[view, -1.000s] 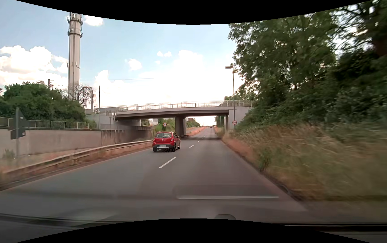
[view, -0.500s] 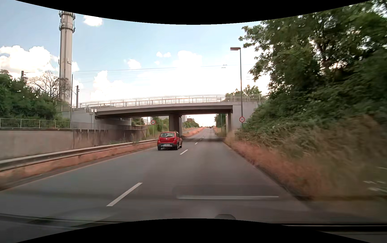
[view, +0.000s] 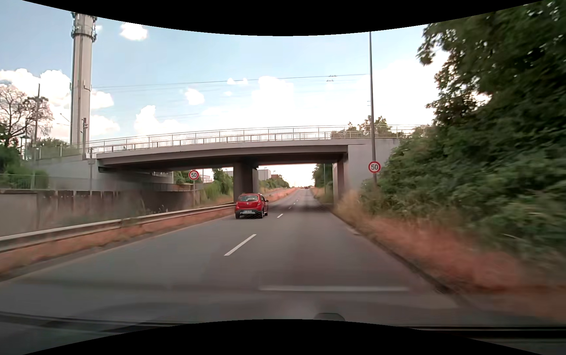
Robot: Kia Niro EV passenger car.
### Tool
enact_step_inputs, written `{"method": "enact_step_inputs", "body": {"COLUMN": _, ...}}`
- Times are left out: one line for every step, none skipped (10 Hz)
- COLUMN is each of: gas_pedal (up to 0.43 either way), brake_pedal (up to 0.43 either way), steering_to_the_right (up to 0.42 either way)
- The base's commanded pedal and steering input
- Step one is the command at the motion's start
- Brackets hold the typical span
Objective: Follow the waypoints while adhering to traffic rules and regulations
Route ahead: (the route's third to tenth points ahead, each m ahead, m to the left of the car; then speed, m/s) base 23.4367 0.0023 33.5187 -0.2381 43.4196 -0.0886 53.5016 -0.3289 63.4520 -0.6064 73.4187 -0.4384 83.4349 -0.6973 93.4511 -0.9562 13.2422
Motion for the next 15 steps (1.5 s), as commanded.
{"method": "enact_step_inputs", "body": {"gas_pedal": 0.028, "brake_pedal": 0.0, "steering_to_the_right": 0.0}}
{"method": "enact_step_inputs", "body": {"gas_pedal": 0.028, "brake_pedal": 0.0, "steering_to_the_right": 0.0}}
{"method": "enact_step_inputs", "body": {"gas_pedal": 0.028, "brake_pedal": 0.0, "steering_to_the_right": 0.0}}
{"method": "enact_step_inputs", "body": {"gas_pedal": 0.008, "brake_pedal": 0.0, "steering_to_the_right": 0.0}}
{"method": "enact_step_inputs", "body": {"gas_pedal": 0.0, "brake_pedal": 0.0, "steering_to_the_right": 0.0}}
{"method": "enact_step_inputs", "body": {"gas_pedal": 0.0, "brake_pedal": 0.0, "steering_to_the_right": 0.0}}
{"method": "enact_step_inputs", "body": {"gas_pedal": 0.0, "brake_pedal": 0.0, "steering_to_the_right": 0.0}}
{"method": "enact_step_inputs", "body": {"gas_pedal": 0.0, "brake_pedal": 0.0, "steering_to_the_right": 0.0}}
{"method": "enact_step_inputs", "body": {"gas_pedal": 0.0, "brake_pedal": 0.0, "steering_to_the_right": 0.0}}
{"method": "enact_step_inputs", "body": {"gas_pedal": 0.0, "brake_pedal": 0.0, "steering_to_the_right": 0.0}}
{"method": "enact_step_inputs", "body": {"gas_pedal": 0.0, "brake_pedal": 0.0, "steering_to_the_right": 0.0}}
{"method": "enact_step_inputs", "body": {"gas_pedal": 0.0, "brake_pedal": 0.0, "steering_to_the_right": -0.001}}
{"method": "enact_step_inputs", "body": {"gas_pedal": 0.0, "brake_pedal": 0.0, "steering_to_the_right": -0.001}}
{"method": "enact_step_inputs", "body": {"gas_pedal": 0.0, "brake_pedal": 0.0, "steering_to_the_right": -0.002}}
{"method": "enact_step_inputs", "body": {"gas_pedal": 0.0, "brake_pedal": 0.0, "steering_to_the_right": -0.003}}
